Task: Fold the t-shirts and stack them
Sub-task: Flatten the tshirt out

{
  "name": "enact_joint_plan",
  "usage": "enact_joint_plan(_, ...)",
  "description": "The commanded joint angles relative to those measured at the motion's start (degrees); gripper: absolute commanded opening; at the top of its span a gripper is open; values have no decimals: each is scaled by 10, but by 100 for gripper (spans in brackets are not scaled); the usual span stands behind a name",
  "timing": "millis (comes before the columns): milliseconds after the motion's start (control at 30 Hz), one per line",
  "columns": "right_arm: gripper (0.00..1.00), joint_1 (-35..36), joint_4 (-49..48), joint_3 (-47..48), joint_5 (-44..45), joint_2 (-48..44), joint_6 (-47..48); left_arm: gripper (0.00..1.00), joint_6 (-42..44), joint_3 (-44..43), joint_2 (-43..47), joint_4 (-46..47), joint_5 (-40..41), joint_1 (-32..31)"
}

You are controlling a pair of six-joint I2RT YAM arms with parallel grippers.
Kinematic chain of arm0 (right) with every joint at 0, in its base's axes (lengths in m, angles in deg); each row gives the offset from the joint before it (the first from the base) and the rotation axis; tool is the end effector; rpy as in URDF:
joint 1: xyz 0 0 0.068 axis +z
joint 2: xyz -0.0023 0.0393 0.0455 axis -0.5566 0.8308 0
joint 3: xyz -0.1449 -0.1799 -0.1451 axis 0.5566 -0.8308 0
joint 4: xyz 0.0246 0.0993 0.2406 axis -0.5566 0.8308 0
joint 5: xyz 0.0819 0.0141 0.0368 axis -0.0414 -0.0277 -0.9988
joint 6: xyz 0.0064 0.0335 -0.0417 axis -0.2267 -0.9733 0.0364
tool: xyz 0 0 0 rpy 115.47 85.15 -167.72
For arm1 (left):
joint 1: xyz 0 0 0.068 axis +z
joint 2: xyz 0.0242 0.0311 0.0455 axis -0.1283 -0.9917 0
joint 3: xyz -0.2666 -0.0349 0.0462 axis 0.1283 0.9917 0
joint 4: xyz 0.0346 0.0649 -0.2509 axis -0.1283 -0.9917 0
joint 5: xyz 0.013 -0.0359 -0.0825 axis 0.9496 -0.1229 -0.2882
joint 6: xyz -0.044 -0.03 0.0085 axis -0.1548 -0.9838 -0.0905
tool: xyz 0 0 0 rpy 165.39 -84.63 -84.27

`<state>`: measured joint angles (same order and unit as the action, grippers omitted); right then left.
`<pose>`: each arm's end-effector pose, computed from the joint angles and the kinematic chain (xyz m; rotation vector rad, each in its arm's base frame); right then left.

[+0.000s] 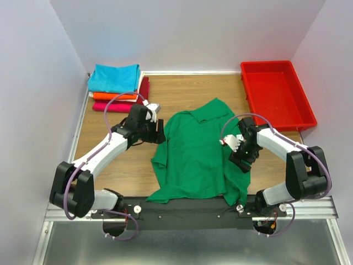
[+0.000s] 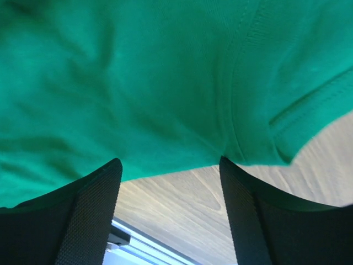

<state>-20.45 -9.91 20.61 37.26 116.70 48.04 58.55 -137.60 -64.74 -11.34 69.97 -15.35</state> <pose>0.2157 0.0550 0.1656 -1.5243 2.6927 0.1427 0.2498 -0.1144 0.2422 0.2690 2.4019 -0.6213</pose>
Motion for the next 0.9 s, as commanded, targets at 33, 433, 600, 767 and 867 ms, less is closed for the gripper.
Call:
enact_joint_plan(33,74,-4,-56,-25,31,20,-19,68,-25,8,-18,-41,5,-43)
enact_joint_plan(433,36,-18,-112,-39,82,62,-39,68,-51,-10,-100,-98,120,-83)
enact_joint_plan(600,35,-47,-115,-36,81,63,-26,64,-55,-19,-148,-88,129,-85)
enact_joint_plan(767,35,-62,-119,-44,76,59,-15,60,-55,-11,-140,-71,112,-83)
enact_joint_plan(867,35,-72,-123,-46,76,61,-8,48,-51,1,-142,-58,86,-78)
